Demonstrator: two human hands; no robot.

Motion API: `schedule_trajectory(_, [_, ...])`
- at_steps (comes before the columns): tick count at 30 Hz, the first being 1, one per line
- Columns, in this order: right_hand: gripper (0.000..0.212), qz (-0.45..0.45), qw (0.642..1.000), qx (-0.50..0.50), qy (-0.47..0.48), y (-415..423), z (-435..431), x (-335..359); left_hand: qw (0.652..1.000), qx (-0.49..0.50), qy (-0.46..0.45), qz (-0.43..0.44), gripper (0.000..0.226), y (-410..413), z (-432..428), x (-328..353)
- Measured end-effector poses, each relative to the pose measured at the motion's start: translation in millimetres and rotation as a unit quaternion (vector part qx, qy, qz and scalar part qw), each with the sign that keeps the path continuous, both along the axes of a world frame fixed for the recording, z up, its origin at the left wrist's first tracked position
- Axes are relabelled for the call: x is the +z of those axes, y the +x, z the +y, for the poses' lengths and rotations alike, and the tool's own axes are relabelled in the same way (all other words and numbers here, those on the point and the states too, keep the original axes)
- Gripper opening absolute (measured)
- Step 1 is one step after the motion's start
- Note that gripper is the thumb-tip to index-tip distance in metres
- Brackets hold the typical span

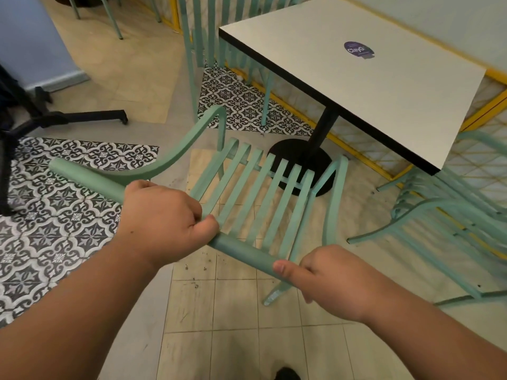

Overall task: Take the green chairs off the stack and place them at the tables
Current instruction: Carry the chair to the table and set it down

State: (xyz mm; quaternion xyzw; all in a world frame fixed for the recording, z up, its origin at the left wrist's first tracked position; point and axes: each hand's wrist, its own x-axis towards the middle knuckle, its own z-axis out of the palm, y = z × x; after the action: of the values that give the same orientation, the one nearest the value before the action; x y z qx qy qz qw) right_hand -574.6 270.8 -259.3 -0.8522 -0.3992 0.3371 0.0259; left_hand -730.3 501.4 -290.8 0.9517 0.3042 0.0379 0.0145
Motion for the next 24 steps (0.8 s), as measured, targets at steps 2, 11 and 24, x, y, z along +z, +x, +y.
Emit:
schedule_trajectory(2, [0.102,0.027,0.999,-0.016,0.012,2.2,-1.7,-0.6,1.0,0.011,-0.012,-0.025,0.052,-2.2,-1.6,-0.8])
schedule_trajectory(11, [0.064,0.146,0.987,-0.023,0.059,25.1,-38.4,1.0,0.737,0.382,-0.327,-0.451,0.102,-21.3,10.9,-17.1])
schedule_trajectory(24, [0.031,0.177,0.977,0.044,0.106,-4.8,-22.3,-12.6,0.768,0.408,-0.276,-0.409,0.089,2.9,46.3,-27.1])
